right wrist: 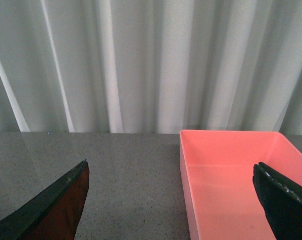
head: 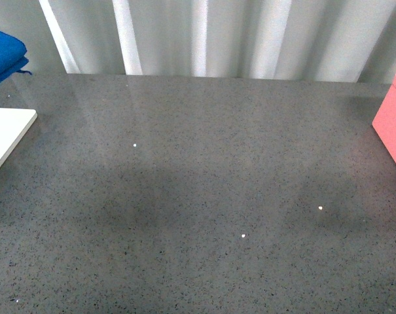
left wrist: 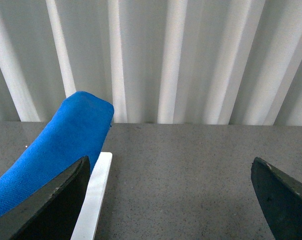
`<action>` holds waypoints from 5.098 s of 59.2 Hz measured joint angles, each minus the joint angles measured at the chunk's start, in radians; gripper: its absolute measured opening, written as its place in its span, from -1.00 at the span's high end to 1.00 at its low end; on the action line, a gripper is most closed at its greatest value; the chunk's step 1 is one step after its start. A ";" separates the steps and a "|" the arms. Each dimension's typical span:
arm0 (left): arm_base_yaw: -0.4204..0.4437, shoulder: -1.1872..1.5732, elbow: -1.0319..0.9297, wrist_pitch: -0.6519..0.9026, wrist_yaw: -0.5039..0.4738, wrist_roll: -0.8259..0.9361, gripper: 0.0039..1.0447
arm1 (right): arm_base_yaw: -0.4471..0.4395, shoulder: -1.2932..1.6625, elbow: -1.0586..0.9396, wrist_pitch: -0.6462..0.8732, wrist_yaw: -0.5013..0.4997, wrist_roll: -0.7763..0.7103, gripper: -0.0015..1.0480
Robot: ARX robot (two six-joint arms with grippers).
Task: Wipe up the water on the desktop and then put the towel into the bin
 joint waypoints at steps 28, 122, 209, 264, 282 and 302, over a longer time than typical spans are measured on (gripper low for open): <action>0.000 0.000 0.000 0.000 0.000 0.000 -0.87 | 0.000 0.000 0.000 0.000 0.000 0.000 -0.86; -0.119 1.075 0.445 0.407 0.204 -0.034 -0.87 | 0.000 0.000 0.000 0.000 0.000 0.000 -0.86; 0.165 2.073 1.483 -0.150 -0.174 0.321 -0.87 | 0.000 0.000 0.000 0.000 0.000 0.000 -0.86; 0.179 2.079 1.386 -0.066 -0.187 0.367 0.07 | 0.000 0.000 0.000 0.000 0.000 0.000 -0.86; 0.166 2.018 1.329 -0.030 -0.106 0.358 0.91 | 0.000 0.000 0.000 0.000 0.000 0.000 -0.86; 0.108 1.816 1.351 -0.004 0.100 0.177 0.91 | 0.000 0.000 0.000 0.000 0.000 0.000 -0.86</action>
